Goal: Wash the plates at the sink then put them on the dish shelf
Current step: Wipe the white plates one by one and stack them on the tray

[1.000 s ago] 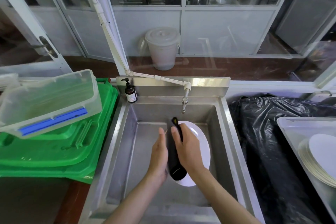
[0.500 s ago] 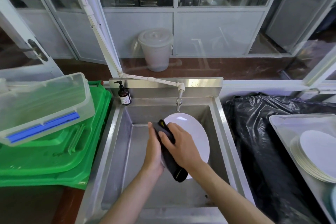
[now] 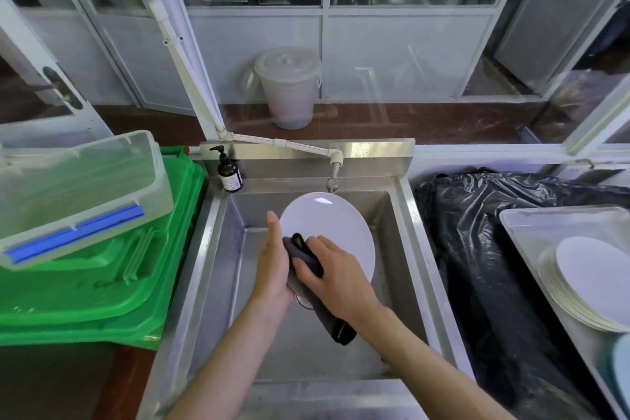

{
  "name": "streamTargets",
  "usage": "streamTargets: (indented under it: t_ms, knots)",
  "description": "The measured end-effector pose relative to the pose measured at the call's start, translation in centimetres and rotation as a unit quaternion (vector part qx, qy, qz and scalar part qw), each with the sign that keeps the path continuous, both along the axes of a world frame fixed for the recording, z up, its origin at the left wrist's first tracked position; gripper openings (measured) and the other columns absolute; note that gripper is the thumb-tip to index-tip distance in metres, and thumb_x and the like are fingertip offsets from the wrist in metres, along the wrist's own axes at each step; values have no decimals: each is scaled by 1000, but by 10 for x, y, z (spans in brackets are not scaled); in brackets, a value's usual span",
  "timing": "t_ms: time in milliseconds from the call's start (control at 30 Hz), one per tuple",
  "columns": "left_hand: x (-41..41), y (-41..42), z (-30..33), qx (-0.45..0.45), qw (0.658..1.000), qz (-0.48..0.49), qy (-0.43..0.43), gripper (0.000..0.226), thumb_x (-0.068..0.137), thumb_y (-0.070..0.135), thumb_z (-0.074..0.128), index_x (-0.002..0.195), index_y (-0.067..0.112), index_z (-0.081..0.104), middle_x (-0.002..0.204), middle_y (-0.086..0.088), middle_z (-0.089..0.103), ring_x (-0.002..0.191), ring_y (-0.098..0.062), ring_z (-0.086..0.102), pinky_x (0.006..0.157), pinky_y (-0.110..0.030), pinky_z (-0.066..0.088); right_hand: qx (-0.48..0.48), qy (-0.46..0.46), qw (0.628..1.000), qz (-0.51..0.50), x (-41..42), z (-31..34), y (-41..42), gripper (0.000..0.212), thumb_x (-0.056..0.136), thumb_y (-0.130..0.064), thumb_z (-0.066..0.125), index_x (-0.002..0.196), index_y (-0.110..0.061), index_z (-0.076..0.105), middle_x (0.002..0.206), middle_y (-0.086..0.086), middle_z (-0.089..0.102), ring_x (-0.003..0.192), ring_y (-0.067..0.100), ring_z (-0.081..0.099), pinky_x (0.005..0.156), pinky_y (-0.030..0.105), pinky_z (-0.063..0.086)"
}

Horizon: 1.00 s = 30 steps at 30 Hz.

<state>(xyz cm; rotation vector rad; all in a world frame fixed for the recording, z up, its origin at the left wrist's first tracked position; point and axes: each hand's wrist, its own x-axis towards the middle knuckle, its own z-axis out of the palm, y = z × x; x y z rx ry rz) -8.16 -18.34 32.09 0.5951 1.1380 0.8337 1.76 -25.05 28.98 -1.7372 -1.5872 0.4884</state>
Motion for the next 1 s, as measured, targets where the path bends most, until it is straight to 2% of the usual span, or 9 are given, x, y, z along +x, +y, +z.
streamTargets:
  t_ms: [100,200,300,433,500,633,733,867,1000]
  knots:
    - [0,3,3,17,1000,-12,11,54,98,66,52,109,17,72,104,-11,80,99,-26,77,95,-45,59,17,18,998,-62,-11,5,6,28,99,-44,52,85,-28,34,80,-9,46,69,14,45,62,35,42]
    - [-6,13,5,31,1000,5,5,41,103,56,53,112,21,71,110,-10,79,104,-29,75,96,-46,59,21,-1,1000,12,-11,1,-10,26,98,-44,57,90,-24,42,84,-9,47,70,13,48,63,36,46]
    - [-11,17,3,23,999,26,7,37,104,54,50,109,23,69,114,-11,76,106,-32,72,96,-50,58,11,-81,994,79,13,-10,-22,26,97,-49,59,101,-24,53,92,-10,50,71,16,53,59,34,44]
    - [-12,15,-5,10,998,59,15,31,106,51,49,102,26,67,109,-3,73,99,-27,70,78,-39,58,-28,-86,995,-30,49,-26,-11,25,96,-48,58,91,-36,37,86,-9,48,71,17,53,60,37,46]
    - [-11,15,-6,8,997,67,27,30,105,52,51,103,26,66,106,0,72,98,-27,69,76,-37,56,-41,-107,990,-76,48,-32,-5,23,95,-52,54,99,-31,45,86,-7,50,72,22,57,61,40,49]
    - [-12,19,-6,4,996,69,63,36,100,59,54,108,26,66,117,-3,71,110,-30,67,98,-49,55,-5,-122,992,-8,19,-34,-14,27,96,-51,53,101,-25,51,83,-6,48,63,22,50,53,40,46]
    - [-11,14,-6,0,996,55,65,33,100,58,55,100,27,66,119,-6,72,108,-30,68,98,-51,56,-12,-103,994,41,23,-34,-22,21,98,-48,56,101,-28,48,85,-10,48,62,17,49,53,37,47]
    - [-7,-2,-6,0,998,36,59,31,104,52,53,96,25,67,100,-1,73,87,-24,68,73,-36,55,-35,-130,989,-58,60,-42,-13,31,92,-56,49,110,-31,55,93,-9,54,74,21,61,61,40,52]
    - [0,-18,-8,-6,997,-1,79,37,104,53,52,97,23,71,97,-4,75,90,-27,69,82,-40,55,-29,-156,979,-130,76,-34,7,34,96,-56,49,105,-24,54,95,-10,47,72,27,61,57,39,50]
